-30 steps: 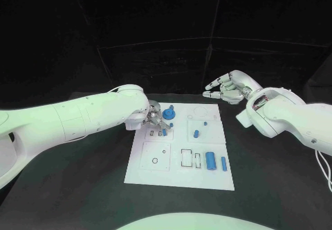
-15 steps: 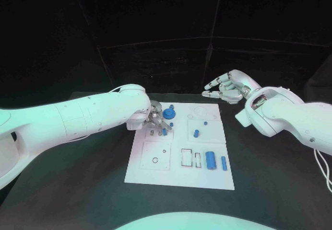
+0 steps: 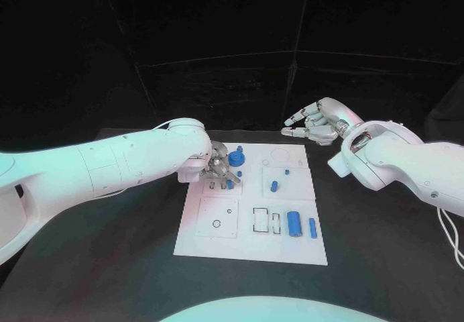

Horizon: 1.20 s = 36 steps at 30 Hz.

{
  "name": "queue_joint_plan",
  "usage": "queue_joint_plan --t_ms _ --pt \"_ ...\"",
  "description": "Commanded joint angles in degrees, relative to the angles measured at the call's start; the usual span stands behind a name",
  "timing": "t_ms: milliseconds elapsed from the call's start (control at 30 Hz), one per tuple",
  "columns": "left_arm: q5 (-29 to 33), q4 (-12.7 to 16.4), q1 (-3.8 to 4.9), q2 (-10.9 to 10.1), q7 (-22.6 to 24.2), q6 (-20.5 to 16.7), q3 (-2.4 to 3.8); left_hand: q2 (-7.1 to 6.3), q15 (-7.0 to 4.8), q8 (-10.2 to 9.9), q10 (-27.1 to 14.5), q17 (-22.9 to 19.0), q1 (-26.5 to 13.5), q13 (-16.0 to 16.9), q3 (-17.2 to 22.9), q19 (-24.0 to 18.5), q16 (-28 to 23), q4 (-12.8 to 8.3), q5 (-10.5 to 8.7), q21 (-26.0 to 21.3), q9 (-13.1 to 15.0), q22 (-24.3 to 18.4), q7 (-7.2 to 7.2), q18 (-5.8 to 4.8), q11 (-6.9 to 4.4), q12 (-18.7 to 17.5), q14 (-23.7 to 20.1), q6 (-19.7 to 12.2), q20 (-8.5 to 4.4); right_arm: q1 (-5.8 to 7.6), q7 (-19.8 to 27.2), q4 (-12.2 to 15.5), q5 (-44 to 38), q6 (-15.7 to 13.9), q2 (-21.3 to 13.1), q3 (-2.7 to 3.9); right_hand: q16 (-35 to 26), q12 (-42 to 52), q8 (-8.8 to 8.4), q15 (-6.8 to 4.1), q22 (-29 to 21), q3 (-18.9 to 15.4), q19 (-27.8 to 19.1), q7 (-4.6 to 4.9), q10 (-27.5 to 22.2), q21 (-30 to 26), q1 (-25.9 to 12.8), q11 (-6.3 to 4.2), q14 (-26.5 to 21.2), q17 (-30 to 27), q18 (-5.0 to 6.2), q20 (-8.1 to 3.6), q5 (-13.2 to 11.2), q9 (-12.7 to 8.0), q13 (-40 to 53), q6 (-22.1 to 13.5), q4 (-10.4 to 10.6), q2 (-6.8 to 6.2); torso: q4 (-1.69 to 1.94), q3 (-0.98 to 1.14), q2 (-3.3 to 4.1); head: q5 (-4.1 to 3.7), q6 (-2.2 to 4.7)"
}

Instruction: Assemble the parts on the task board

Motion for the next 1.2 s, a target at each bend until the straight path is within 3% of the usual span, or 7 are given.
queue_joint_plan --t_ms 33,467,733,1000,1167,1200 --pt "-0.02 0.07 0.06 0.00 -0.35 0.78 0.02 0.04 -0.45 0.30 0.07 15.09 0.74 -0.03 0.15 0.17 0.18 -0.41 -0.04 0.23 0.17 0.09 -0.02 -0.68 -0.02 0.16 6.05 -0.48 0.06 0.14 -0.20 0.01 0.10 0.55 0.07 0.05 0.02 -0.15 0.28 -0.28 0.00 -0.48 -0.30 -0.14 0.00 -0.20 0.17 -0.24 3.41 2.62 -0.35 0.07 0.14 -0.08 -0.01 0.09 0.00 0.28 -0.01 0.03 0.01 0.05 -0.04" --pt "0.01 -0.11 0.07 0.24 -0.39 1.03 0.02 0.51 -0.38 1.09 -0.26 15.09 3.12 -0.16 1.65 -0.07 0.18 -2.54 -0.03 0.25 1.34 0.15 0.08 -0.65 0.07 0.20 6.05 -1.44 0.14 0.14 -0.43 -0.10 0.10 0.90 0.28 0.05 0.21 0.02 0.30 -0.29 0.32 -0.49 -0.15 -0.14 0.13 -0.06 0.25 -0.25 3.50 3.01 -0.41 0.06 0.25 -0.09 0.17 0.07 -0.02 0.35 -0.02 0.01 0.05 -0.02 -0.11" --pt "0.02 0.19 0.07 0.31 -0.35 1.02 0.02 1.11 -0.62 1.12 -0.69 15.09 9.24 -0.43 6.06 -0.29 0.18 -7.64 0.04 0.19 2.02 0.12 -0.27 -0.58 -0.28 -0.05 6.05 -2.49 0.02 0.13 -0.47 -0.23 0.10 1.01 0.42 0.04 0.14 -0.03 0.36 -0.30 0.25 -0.54 -0.16 -0.14 0.11 -0.09 0.44 -0.26 3.49 2.90 -0.40 0.04 0.61 -0.12 0.11 0.03 -0.08 0.47 0.05 0.02 0.02 -0.07 -0.27" --pt "0.56 0.74 0.04 0.00 -0.31 0.30 0.02 1.93 -0.82 -0.10 -1.18 15.09 12.21 -0.96 10.72 -0.45 0.18 -10.75 0.18 0.08 1.59 0.07 -0.42 -0.54 -0.47 -0.72 6.05 -2.84 -0.22 0.13 -0.47 -0.53 0.10 1.11 0.65 0.04 0.15 -0.03 0.43 -0.31 0.26 -0.63 -0.13 -0.14 0.11 -0.10 0.55 -0.27 3.52 2.94 -0.40 0.02 1.00 -0.15 0.10 -0.01 -0.10 0.54 0.03 0.00 0.03 -0.04 -0.29" --pt "1.60 1.15 0.02 -0.54 -0.21 -1.17 0.02 2.37 -0.89 -1.01 -1.39 15.09 13.44 -1.23 14.87 -0.55 0.18 -12.69 0.39 -0.06 1.24 -0.08 -0.43 -0.49 -0.57 -1.14 6.05 -3.17 -0.32 0.13 -0.46 -0.77 0.10 1.16 0.79 0.04 0.14 -0.03 0.45 -0.32 0.21 -0.66 -0.14 -0.15 0.12 -0.12 0.58 -0.26 3.52 2.94 -0.39 0.02 1.12 -0.16 0.10 -0.02 -0.11 0.56 0.06 0.02 0.03 0.00 -0.33" --pt "1.92 1.29 0.01 -0.70 -0.16 -1.73 0.03 2.18 -0.83 -1.33 -1.44 15.09 13.54 -1.37 17.31 -0.56 0.18 -13.62 0.93 -0.08 1.17 -0.05 -0.29 -0.48 -0.52 -1.36 6.05 -3.36 -0.32 0.13 -0.46 -0.82 0.10 1.18 0.82 0.04 0.14 -0.03 0.45 -0.32 0.21 -0.66 -0.14 -0.15 0.12 -0.12 0.58 -0.26 3.52 2.94 -0.39 0.02 1.12 -0.16 0.10 -0.02 -0.11 0.56 0.08 0.02 0.03 0.02 -0.32"
